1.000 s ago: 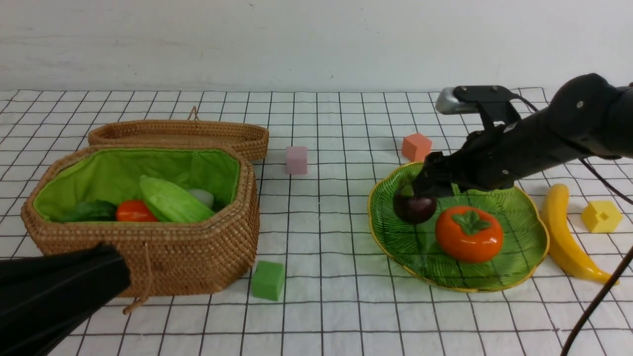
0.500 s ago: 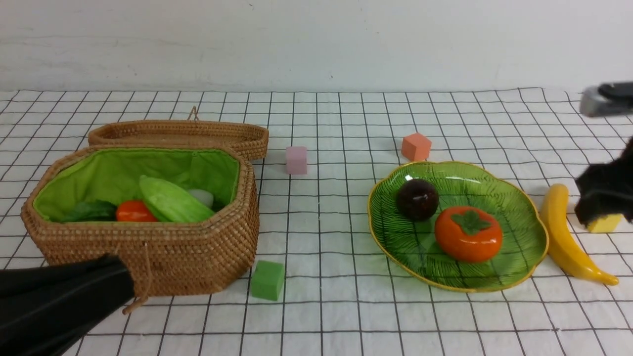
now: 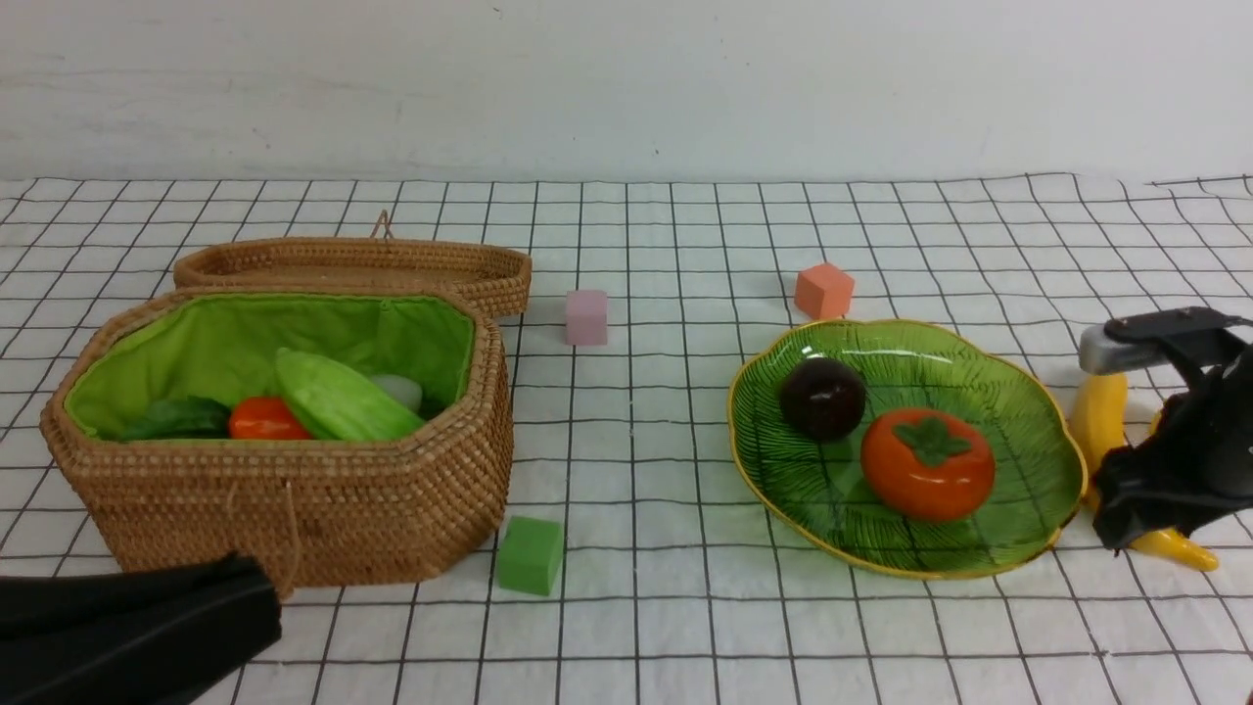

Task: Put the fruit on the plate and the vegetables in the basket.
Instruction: Use the right arm to grab a banana and put it into the right plate

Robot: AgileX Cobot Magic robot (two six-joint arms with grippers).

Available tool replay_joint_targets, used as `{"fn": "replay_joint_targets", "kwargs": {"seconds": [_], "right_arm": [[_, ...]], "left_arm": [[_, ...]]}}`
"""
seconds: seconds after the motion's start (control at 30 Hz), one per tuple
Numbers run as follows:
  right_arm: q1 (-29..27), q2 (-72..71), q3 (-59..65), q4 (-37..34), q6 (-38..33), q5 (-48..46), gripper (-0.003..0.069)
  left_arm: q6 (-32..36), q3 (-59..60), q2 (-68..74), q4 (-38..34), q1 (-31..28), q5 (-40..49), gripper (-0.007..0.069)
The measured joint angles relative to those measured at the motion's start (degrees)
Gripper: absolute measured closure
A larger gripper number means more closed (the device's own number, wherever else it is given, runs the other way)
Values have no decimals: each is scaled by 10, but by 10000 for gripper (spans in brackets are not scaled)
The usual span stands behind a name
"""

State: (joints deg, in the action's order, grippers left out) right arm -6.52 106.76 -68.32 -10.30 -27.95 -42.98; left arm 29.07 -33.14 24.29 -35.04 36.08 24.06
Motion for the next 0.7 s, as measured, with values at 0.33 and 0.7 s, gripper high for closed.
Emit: {"fn": "replay_joint_targets", "kwargs": {"seconds": [0.33,0.7], "right_arm": [[0,21,0,0,-26,5,296],[0,-26,0,5,-29,-16,356]], "left_arm": [[0,0,0,0,0,1,638],[0,0,0,0,0,1,638]]}}
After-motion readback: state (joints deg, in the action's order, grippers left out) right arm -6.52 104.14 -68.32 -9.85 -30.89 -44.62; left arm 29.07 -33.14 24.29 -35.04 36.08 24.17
